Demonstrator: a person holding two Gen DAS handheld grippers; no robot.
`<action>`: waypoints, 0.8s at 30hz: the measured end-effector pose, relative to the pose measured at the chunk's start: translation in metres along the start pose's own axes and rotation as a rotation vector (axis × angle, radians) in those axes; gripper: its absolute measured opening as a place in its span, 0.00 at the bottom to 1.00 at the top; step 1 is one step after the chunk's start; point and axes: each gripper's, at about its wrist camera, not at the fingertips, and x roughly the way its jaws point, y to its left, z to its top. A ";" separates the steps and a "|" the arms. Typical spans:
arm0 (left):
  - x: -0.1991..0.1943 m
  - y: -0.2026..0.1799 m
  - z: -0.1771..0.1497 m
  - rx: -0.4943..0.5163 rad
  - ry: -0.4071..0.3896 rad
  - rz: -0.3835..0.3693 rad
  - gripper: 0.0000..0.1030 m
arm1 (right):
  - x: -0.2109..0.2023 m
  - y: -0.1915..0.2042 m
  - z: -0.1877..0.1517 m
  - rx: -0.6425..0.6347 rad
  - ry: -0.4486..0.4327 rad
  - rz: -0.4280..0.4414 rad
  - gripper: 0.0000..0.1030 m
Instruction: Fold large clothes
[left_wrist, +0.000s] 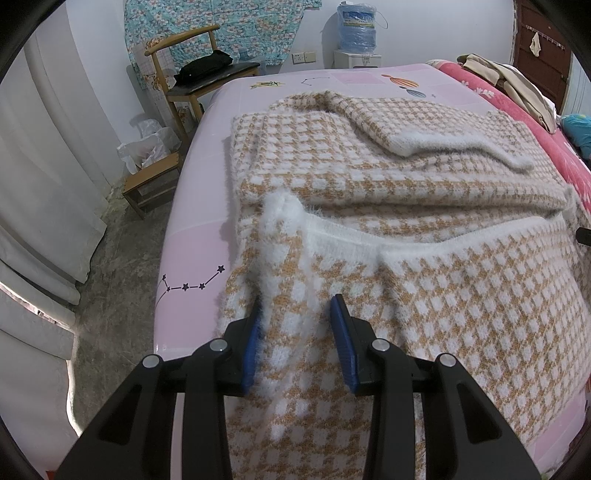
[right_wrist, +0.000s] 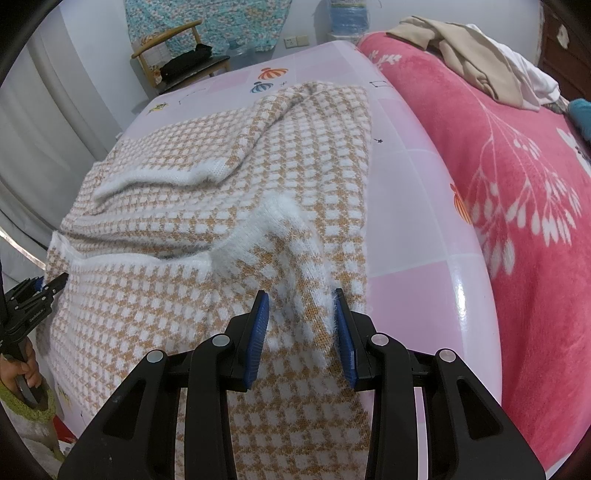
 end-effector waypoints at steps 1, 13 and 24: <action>0.000 0.000 0.000 0.000 0.000 0.000 0.34 | 0.000 0.000 0.000 0.000 0.000 0.001 0.32; 0.000 0.000 0.000 0.000 0.000 0.000 0.34 | -0.002 0.000 0.003 -0.020 -0.009 0.007 0.32; 0.000 -0.001 0.000 -0.001 0.001 0.001 0.34 | 0.002 -0.003 0.009 -0.020 -0.019 0.010 0.25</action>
